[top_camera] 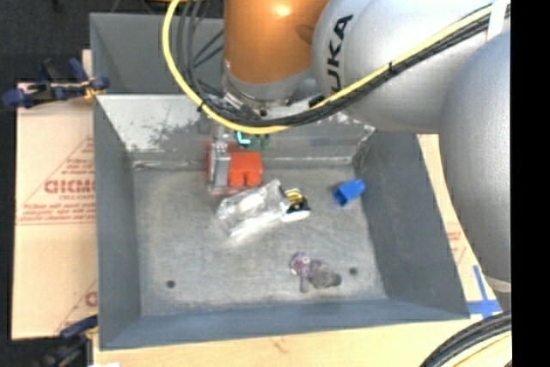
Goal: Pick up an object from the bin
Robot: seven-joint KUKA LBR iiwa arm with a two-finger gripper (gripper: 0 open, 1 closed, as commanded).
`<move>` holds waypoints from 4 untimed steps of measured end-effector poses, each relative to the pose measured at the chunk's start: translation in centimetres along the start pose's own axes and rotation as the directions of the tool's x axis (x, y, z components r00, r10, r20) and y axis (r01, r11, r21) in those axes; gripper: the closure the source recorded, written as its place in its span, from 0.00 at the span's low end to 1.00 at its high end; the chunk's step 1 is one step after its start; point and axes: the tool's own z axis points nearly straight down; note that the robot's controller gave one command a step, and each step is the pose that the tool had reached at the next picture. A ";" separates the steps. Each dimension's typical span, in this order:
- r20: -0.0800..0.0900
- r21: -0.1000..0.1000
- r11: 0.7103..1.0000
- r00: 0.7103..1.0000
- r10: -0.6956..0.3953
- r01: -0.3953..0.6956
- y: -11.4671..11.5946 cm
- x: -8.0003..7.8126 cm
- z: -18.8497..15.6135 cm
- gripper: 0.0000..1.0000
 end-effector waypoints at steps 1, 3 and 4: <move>0.000 0.005 0.994 0.994 -0.110 0.110 -6.9 1.7 7.9 0.00; 0.011 0.002 0.930 0.930 -0.368 0.368 -10.7 2.8 17.2 1.00; 0.008 0.006 0.861 0.861 -0.509 0.509 -9.2 9.1 -0.4 1.00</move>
Offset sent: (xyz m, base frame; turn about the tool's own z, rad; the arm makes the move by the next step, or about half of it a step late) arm -0.0169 -0.0638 -0.0761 -0.1149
